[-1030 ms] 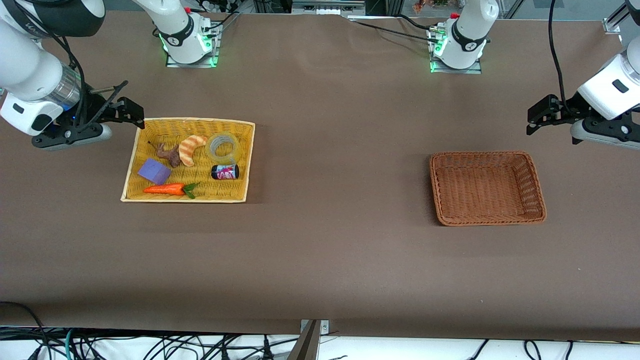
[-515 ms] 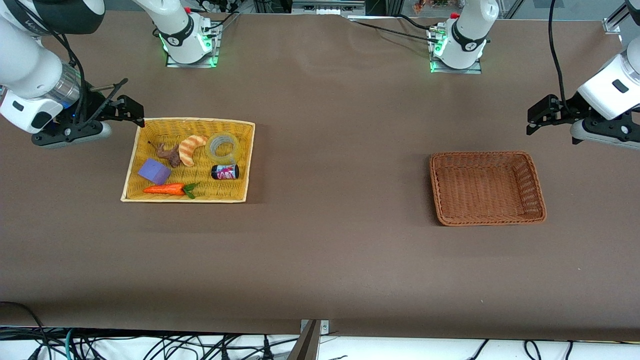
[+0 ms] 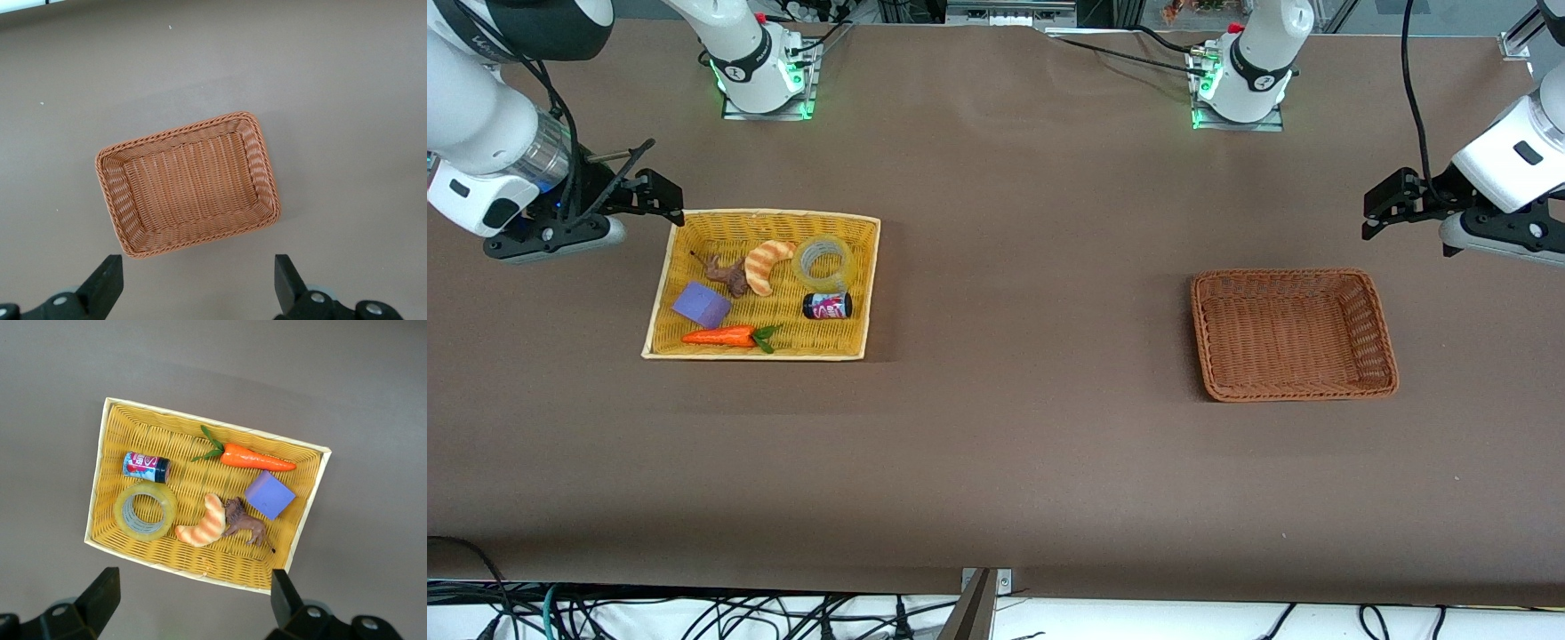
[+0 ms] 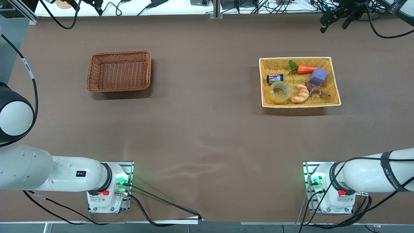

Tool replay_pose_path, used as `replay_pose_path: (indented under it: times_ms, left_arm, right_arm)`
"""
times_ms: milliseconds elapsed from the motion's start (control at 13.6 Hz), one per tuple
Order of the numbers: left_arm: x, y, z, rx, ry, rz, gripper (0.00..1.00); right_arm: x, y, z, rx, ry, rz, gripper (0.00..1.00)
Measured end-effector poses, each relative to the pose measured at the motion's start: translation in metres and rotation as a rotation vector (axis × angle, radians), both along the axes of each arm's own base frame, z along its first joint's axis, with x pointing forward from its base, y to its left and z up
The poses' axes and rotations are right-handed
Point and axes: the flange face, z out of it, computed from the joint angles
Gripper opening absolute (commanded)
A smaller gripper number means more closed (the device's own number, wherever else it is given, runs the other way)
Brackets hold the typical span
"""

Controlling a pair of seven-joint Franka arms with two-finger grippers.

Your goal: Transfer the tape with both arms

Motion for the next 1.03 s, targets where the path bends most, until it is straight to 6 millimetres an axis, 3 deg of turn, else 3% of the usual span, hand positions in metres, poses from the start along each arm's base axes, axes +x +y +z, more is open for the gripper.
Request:
replay_pose_path:
  times_ms: [736, 883, 1030]
  left_arm:
    - [0.000, 0.000, 0.000, 0.000, 0.000, 0.000, 1.00]
    - [0.000, -0.001, 0.000, 0.000, 0.000, -0.001, 1.00]
    - [0.000, -0.001, 0.000, 0.000, 0.000, -0.002, 1.00]
  right_arm:
    - [-0.001, 0.001, -0.006, -0.002, 0.012, 0.002, 1.00]
    - [-0.002, 0.010, -0.033, -0.004, 0.021, 0.011, 1.00]
    - [-0.003, 0.036, -0.086, -0.007, 0.001, 0.002, 1.00]
